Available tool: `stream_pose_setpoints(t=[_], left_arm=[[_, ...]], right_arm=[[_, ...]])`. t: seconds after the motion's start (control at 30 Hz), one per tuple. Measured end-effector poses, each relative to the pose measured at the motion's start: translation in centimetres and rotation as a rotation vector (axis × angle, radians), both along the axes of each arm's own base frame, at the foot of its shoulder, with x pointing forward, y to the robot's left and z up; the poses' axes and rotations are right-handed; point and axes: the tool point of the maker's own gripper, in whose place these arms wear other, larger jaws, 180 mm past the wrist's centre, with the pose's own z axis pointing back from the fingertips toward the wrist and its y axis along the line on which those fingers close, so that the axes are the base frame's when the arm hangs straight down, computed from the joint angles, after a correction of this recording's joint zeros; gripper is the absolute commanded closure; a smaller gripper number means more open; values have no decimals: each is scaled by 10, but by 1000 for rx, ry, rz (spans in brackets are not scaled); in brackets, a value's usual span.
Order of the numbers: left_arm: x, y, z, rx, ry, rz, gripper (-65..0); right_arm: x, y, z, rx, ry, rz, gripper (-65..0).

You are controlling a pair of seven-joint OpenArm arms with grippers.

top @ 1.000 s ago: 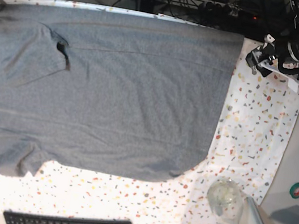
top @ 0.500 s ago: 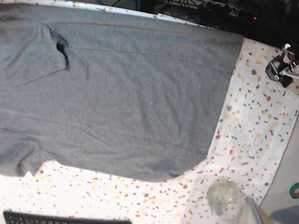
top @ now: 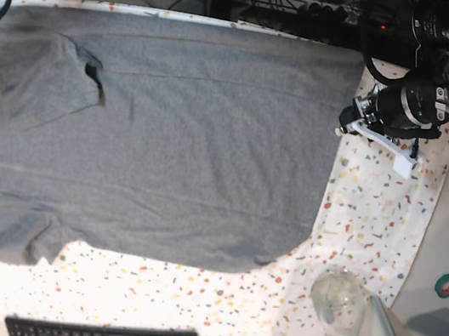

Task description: Layout the t-shirt on the table in an organized manner, then fold the t-shirt properly

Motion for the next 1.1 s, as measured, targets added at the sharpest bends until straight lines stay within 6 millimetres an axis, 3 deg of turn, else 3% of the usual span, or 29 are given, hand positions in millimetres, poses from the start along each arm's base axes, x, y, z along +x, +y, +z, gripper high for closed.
stream_pose_setpoints(t=[0.13, 0.33, 0.67, 0.83, 1.1], left_arm=[[2, -16, -1, -34, -7, -18, 0], [0, -13, 0, -22, -5, -21, 0], [-10, -11, -5, -19, 18, -14, 0], [-11, -11, -5, -20, 19, -14, 0], [-10, -11, -5, -20, 18, -13, 0]], right_arm=[[9, 2, -3, 20, -10, -5, -447], [8, 7, -14, 53, 7, -10, -447], [17, -2, -5, 8, -51, -11, -447], [16, 1, -19, 33, -50, -19, -447], [5, -17, -38, 31, -47, -53, -447]])
